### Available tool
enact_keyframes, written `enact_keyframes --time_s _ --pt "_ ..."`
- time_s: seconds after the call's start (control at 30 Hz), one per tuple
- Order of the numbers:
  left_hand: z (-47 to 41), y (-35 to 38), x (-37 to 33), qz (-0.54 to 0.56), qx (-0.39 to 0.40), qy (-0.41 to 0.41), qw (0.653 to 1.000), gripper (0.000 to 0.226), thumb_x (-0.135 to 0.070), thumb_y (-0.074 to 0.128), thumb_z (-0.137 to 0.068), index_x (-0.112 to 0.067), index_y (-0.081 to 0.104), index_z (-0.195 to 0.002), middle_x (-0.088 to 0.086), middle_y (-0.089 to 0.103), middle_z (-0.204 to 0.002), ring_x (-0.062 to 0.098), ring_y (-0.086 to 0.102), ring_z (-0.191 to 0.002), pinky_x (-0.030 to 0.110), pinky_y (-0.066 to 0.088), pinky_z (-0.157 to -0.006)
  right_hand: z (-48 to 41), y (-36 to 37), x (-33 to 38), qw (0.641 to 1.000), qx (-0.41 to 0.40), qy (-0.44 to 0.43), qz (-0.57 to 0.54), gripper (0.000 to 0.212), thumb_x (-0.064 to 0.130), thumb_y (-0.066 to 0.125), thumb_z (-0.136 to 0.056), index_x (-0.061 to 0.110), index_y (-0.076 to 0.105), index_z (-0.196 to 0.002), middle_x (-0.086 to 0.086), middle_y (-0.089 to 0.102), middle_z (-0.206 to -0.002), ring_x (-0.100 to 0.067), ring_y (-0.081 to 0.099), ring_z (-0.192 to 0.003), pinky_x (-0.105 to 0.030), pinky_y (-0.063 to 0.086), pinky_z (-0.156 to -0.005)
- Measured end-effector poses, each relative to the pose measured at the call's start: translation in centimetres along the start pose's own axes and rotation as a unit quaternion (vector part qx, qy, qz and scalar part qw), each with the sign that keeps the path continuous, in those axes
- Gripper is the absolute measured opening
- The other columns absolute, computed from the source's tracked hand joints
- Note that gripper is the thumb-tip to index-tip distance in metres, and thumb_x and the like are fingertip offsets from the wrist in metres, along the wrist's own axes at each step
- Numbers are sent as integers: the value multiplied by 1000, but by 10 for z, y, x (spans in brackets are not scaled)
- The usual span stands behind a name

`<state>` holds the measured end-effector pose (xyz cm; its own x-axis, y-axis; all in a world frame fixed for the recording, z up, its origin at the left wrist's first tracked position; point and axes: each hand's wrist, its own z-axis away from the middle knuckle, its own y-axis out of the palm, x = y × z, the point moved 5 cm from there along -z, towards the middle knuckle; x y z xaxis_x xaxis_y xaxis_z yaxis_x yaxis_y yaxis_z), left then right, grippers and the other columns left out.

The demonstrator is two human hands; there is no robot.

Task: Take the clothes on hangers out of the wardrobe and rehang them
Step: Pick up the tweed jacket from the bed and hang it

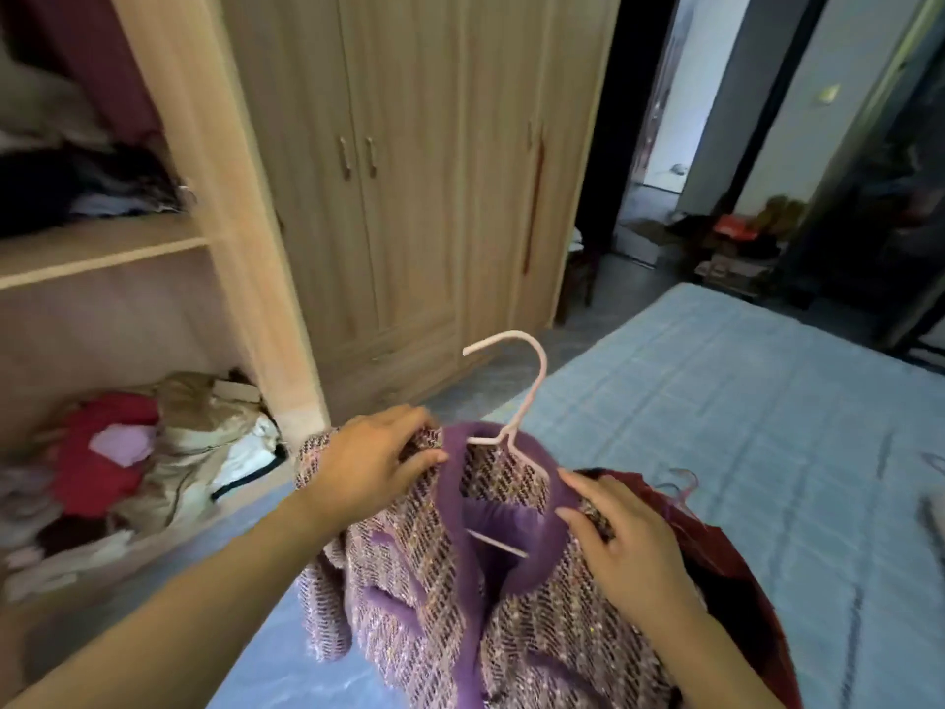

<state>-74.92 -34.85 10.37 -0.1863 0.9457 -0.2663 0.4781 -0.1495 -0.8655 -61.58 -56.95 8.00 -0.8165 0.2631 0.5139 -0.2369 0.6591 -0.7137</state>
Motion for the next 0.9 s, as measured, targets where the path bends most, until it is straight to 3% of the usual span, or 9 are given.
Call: enact_keyframes --time_s 0.17,0.3,0.37,0.53,0.63,0.77,0.9 --pt "57 -52 46 5 -90 -125 988 47 -62 38 -84 -23 56 -104 -6 60 -94 17 58 -83 27 35 -66 -39 39 68 996 41 -80 -8 34 33 58 -84 25 63 -116 3 67 -100 -15 63 -85 -26 50 -65" --pt "83 -98 82 -12 -132 -180 975 42 -61 41 -84 -26 54 -103 -5 62 -96 19 59 -87 36 46 -73 -74 68 117 989 55 -136 -22 37 38 56 -85 23 64 -118 -3 68 -105 -24 65 -93 -30 51 -70" --pt "97 -123 101 -27 -160 -199 966 40 -58 43 -84 -25 55 -102 -4 64 -97 22 60 -90 42 48 -77 -92 86 141 984 72 -158 -45 37 40 54 -87 27 61 -121 0 65 -102 -20 62 -89 -30 51 -69" --pt "127 -184 165 -88 -228 -264 933 33 -48 52 -82 -17 56 -93 -5 58 -85 26 59 -80 38 44 -67 -147 141 194 971 106 -194 -88 37 32 59 -87 27 59 -124 2 65 -103 -15 62 -91 -33 51 -74" --pt "129 -219 212 -124 -237 -267 926 39 -53 50 -82 -15 54 -89 -3 59 -81 25 58 -75 36 44 -61 -186 181 237 969 99 -211 -84 36 22 66 -85 22 62 -121 2 67 -109 -16 62 -95 -27 48 -79" --pt "120 -270 282 -135 -247 -266 922 27 -43 60 -87 -17 56 -94 -10 55 -84 20 57 -77 34 40 -67 -244 229 310 961 86 -243 -105 35 21 65 -85 18 63 -120 16 58 -111 7 49 -99 -3 31 -85" --pt "109 -320 351 -140 -281 -273 909 24 -43 62 -84 -22 57 -94 -16 52 -83 11 48 -69 33 38 -68 -308 280 373 950 110 -263 -127 39 29 59 -89 29 54 -128 27 46 -115 8 43 -105 -5 32 -89"
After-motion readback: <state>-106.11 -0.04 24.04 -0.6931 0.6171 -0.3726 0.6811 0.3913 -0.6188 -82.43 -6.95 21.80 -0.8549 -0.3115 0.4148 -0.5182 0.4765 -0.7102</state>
